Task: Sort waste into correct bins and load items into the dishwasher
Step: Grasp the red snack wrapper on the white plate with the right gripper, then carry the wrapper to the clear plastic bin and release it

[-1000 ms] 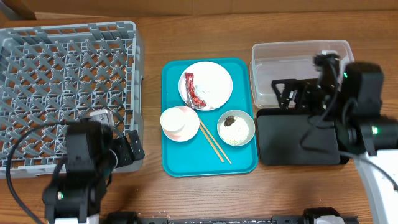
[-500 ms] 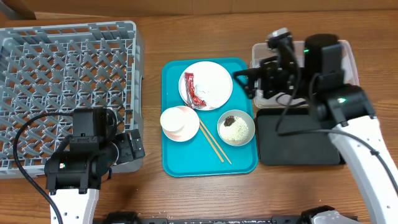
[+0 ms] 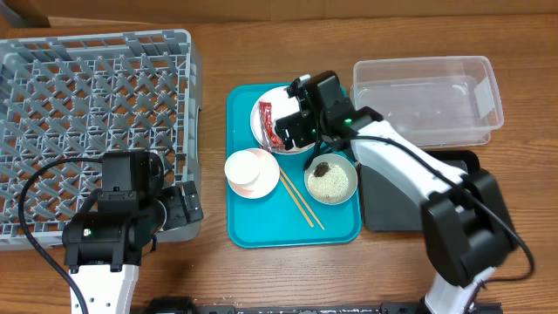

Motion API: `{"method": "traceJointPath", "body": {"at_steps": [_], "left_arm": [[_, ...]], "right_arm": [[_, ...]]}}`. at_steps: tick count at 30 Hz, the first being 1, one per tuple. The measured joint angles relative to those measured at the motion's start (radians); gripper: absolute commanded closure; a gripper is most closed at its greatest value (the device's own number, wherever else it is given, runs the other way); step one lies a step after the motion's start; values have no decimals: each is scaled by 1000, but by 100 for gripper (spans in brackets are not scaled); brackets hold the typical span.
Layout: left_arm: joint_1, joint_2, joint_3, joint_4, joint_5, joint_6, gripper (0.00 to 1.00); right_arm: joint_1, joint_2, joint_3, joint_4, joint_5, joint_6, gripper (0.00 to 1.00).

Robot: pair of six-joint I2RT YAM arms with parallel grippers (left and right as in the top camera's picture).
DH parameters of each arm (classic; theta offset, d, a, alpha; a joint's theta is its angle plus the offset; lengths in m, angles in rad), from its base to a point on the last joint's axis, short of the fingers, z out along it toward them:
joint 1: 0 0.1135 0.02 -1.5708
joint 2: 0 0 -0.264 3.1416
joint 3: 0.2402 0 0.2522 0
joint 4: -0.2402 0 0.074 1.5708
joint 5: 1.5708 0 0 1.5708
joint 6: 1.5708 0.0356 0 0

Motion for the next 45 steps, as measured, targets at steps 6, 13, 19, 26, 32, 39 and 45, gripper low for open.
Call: {"method": "traceJointPath", "body": {"at_steps": [6, 13, 19, 26, 32, 39, 45], "left_arm": [[0, 0, 1, 0, 0, 0, 0], [0, 0, 2, 0, 0, 0, 0], [0, 0, 3, 0, 0, 0, 0], [0, 0, 3, 0, 0, 0, 0], [0, 0, 3, 0, 0, 0, 0], [0, 0, 3, 0, 0, 0, 0], [0, 0, 3, 2, 0, 0, 0]], "right_arm": [[26, 126, 0, 8, 6, 27, 69], [15, 98, 43, -79, 47, 51, 96], [-63, -187, 116, -187, 169, 80, 96], [-247, -282, 120, -394, 247, 179, 60], [-313, -266, 82, -306, 212, 199, 34], [-186, -264, 85, -148, -68, 198, 25], [38, -88, 91, -111, -20, 160, 31]]}}
